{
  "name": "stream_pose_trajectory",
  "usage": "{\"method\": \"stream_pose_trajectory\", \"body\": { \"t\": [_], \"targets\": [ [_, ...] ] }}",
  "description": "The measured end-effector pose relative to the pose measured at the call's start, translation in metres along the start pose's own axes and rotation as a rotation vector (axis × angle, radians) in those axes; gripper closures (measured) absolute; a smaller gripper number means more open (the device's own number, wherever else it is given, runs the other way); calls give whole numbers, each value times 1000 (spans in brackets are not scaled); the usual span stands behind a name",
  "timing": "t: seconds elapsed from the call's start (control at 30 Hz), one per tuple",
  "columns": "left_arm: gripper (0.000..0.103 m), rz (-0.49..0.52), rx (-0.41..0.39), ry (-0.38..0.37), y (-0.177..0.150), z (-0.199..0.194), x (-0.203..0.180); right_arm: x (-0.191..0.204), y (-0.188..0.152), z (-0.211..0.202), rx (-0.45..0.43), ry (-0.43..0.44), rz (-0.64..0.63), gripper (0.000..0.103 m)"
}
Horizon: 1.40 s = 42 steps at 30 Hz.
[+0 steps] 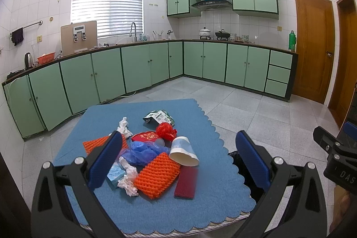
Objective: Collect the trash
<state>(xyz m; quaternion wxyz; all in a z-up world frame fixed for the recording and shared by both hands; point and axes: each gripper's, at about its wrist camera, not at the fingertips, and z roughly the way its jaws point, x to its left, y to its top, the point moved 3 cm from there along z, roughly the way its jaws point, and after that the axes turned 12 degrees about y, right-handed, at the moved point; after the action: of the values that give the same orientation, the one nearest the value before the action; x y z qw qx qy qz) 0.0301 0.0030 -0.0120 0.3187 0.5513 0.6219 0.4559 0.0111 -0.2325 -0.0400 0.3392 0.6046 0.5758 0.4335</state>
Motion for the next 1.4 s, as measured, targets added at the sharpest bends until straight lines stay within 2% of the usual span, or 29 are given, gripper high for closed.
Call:
{"method": "stream_pose_trajectory", "body": {
  "t": [1.4],
  "targets": [
    [5, 2, 0, 2, -1, 0, -1, -3, 0, 0, -4, 0, 6, 6]
  ]
}}
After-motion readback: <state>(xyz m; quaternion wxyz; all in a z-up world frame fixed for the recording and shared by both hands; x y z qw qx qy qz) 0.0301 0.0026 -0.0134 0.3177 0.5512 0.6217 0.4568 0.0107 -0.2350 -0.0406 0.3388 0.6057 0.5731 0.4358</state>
